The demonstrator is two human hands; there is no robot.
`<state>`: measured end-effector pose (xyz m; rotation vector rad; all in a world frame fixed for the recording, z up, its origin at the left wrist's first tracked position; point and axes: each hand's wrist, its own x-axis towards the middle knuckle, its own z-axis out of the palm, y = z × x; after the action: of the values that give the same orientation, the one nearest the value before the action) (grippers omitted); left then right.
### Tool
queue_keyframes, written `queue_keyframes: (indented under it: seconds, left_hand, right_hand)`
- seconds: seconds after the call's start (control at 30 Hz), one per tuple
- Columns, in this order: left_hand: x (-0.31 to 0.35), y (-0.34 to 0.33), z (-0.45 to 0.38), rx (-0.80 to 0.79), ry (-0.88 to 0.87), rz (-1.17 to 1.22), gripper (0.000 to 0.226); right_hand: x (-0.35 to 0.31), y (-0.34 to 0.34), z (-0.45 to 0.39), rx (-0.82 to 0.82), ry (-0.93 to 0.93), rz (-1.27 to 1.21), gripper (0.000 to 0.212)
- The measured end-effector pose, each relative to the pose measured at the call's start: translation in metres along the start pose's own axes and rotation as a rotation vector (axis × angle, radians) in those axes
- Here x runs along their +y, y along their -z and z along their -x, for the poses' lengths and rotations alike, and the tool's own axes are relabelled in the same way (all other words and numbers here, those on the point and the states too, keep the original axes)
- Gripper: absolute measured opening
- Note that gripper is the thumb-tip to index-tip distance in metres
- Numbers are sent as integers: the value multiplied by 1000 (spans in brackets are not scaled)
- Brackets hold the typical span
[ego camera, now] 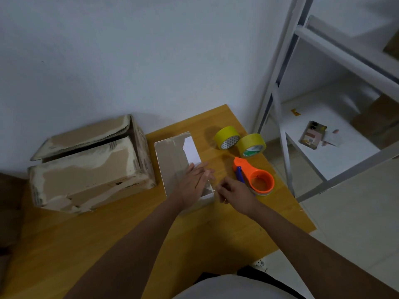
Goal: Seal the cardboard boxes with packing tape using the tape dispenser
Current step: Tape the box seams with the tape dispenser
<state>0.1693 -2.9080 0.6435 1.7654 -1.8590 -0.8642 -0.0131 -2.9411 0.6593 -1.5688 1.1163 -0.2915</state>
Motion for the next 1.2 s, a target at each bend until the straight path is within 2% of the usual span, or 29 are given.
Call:
queue_keyframes:
  seconds: [0.1, 0.2, 0.27, 0.4, 0.57, 0.73, 0.9, 1.03, 1.2]
  left_hand:
    - [-1, 2, 1, -2, -68, -83, 49]
    - [-6, 5, 12, 43, -160, -281, 45]
    - [-13, 4, 29, 63, -161, -364, 50]
    - [-31, 0, 56, 6, -151, -558, 59]
    - [-33, -2, 54, 87, -204, -744, 58]
    - [-31, -7, 56, 185, -265, -846, 56]
    - [-22, -5, 55, 148, -209, -824, 67]
    - [-7, -9, 45, 251, -137, -771, 69]
    - [-2, -21, 41, 346, -72, -859, 68]
  right_hand:
    - [4, -3, 4, 22, 29, -30, 12]
    - [5, -4, 5, 47, 33, -93, 11]
    - [4, -5, 5, 60, 35, -127, 11]
    - [6, -8, 6, 88, 75, -145, 14]
    - [14, -10, 7, 174, 131, -116, 11]
    - [19, -16, 7, 212, 156, -140, 17]
    - [18, -15, 7, 214, 152, -92, 17]
    - [19, -15, 8, 233, 156, -59, 18]
    - [19, -14, 5, 258, 131, -29, 20]
